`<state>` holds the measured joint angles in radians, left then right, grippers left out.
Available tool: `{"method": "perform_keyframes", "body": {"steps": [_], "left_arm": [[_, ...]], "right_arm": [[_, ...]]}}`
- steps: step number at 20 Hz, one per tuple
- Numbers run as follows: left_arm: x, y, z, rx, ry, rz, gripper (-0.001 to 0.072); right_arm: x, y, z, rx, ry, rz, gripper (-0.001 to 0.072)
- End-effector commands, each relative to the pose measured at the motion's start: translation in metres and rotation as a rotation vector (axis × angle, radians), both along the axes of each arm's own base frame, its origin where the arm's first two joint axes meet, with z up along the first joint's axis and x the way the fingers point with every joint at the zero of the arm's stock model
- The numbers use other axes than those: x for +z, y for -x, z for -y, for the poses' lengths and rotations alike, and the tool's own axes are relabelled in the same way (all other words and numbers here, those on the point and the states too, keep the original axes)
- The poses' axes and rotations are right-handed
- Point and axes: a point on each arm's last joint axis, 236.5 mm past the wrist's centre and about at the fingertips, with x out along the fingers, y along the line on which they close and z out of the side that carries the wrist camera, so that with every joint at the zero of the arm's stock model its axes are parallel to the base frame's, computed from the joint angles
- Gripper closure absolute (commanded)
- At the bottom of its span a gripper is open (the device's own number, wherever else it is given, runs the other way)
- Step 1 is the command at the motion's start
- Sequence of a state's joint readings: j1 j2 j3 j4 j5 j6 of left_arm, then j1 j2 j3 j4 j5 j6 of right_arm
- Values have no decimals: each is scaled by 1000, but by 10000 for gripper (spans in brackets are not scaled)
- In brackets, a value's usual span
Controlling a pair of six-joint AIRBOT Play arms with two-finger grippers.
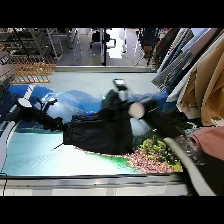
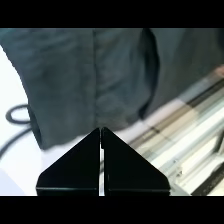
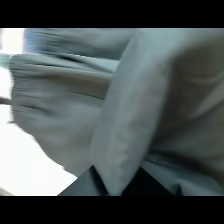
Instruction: Fold the clothes and pants, and hang the long-sleeved shirts on hangers.
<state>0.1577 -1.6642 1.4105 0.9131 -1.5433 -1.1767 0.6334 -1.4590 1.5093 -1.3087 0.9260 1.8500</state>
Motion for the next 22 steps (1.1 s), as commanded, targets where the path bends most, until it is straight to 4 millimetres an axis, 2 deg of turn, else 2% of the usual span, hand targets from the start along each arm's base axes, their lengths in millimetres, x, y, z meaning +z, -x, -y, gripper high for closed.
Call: {"method": "perform_keyframes", "body": {"steps": [1, 2, 3, 4, 5, 6, 8, 9, 11, 12, 13, 14, 16, 17, 18, 20, 22], "left_arm": [[42, 15, -24, 59, 11, 2, 693], [54, 16, -36, 109, 5, 14, 693], [66, 15, -48, 160, -4, 35, 693], [75, 14, -59, 200, -13, 67, 693], [81, 10, -67, 228, -22, 99, 693], [83, 6, -69, 242, -29, 120, 693], [77, 0, -59, 226, -29, 126, 693], [71, -2, -46, 191, -26, 122, 693], [55, -5, -13, 88, -20, 120, 693], [44, -5, 4, 30, -16, 118, 693], [30, -3, 19, -22, -16, 99, 693], [14, -2, 28, -53, -28, 72, 693], [-19, 2, 31, -94, -79, 15, 693], [-33, 4, 28, -103, -95, -16, 693], [-44, 6, 25, -108, -108, -42, 693], [-66, 7, 12, -79, -152, -94, 693], [-79, 7, 6, -61, -165, -125, 693]], "right_arm": [[-9, 31, -149, 105, -244, 180, 593], [-25, 34, -161, 97, -266, 145, 383], [-38, 37, -163, 110, -241, 111, 204], [-37, 40, -155, 165, -185, 123, 202], [-26, 41, -143, 233, -127, 159, 201], [-6, 35, -122, 256, -93, 191, 201], [22, 12, -58, 188, -16, 186, 201], [24, 1, -15, 122, 26, 131, 200], [5, -5, 66, -13, 94, -18, 201], [-14, -1, 101, -68, 122, -105, 201], [-36, 7, 125, -106, 137, -195, 201], [-60, 16, 142, -128, 137, -281, 200], [-94, 24, 152, -123, 68, -352, 176], [-105, 22, 155, -135, 16, -368, 82], [-116, 16, 161, -164, -35, -387, 59], [-130, 2, 171, -188, -119, -420, 59], [-139, -12, 173, -180, -230, -434, 59]]}}
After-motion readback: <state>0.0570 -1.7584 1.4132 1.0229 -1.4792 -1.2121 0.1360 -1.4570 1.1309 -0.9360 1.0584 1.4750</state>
